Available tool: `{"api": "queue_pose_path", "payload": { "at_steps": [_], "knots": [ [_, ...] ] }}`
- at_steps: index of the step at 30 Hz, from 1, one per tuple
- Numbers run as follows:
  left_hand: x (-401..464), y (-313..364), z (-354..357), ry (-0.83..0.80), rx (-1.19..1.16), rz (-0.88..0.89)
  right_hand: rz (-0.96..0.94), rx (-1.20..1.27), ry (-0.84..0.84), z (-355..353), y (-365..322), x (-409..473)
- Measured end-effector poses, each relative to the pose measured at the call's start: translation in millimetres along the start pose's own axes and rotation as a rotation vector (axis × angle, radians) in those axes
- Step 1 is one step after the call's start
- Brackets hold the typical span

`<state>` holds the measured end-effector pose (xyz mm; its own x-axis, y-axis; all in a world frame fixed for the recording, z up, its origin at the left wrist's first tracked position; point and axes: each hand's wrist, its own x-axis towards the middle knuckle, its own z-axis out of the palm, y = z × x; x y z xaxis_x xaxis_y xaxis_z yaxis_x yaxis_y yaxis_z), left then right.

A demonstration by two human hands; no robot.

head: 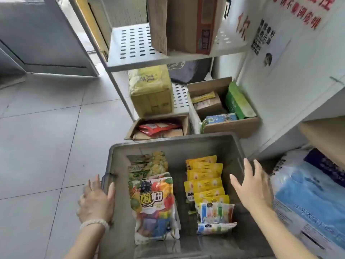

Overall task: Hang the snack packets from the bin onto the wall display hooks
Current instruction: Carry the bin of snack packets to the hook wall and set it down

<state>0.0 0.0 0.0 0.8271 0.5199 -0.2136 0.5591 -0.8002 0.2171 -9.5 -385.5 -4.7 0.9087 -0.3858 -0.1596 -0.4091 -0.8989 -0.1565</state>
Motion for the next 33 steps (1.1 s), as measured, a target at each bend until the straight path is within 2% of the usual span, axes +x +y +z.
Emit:
{"api": "queue_pose_path", "payload": {
  "at_steps": [2, 5, 15, 19, 26, 33],
  "knots": [
    [12, -11, 16, -0.021, -0.073, -0.11, 0.069, 0.029, 0.02, 12, 3, 9],
    [30, -27, 42, -0.095, -0.204, -0.165, 0.109, 0.007, 0.047, 24, 7, 26],
    [34, -30, 64, -0.036, -0.212, -0.07, 0.203, 0.166, -0.003, 44, 5, 40],
    [15, -36, 55, -0.018, -0.231, -0.105, 0.224, 0.251, -0.018, 37, 10, 29],
    [-14, -52, -15, 0.031, -0.188, -0.108, 0.215, 0.32, -0.008, 2, 10, -19],
    [-60, -70, -136, 0.036, -0.179, -0.116, 0.208, 0.348, -0.03, -100, -16, -77]
  ]
}}
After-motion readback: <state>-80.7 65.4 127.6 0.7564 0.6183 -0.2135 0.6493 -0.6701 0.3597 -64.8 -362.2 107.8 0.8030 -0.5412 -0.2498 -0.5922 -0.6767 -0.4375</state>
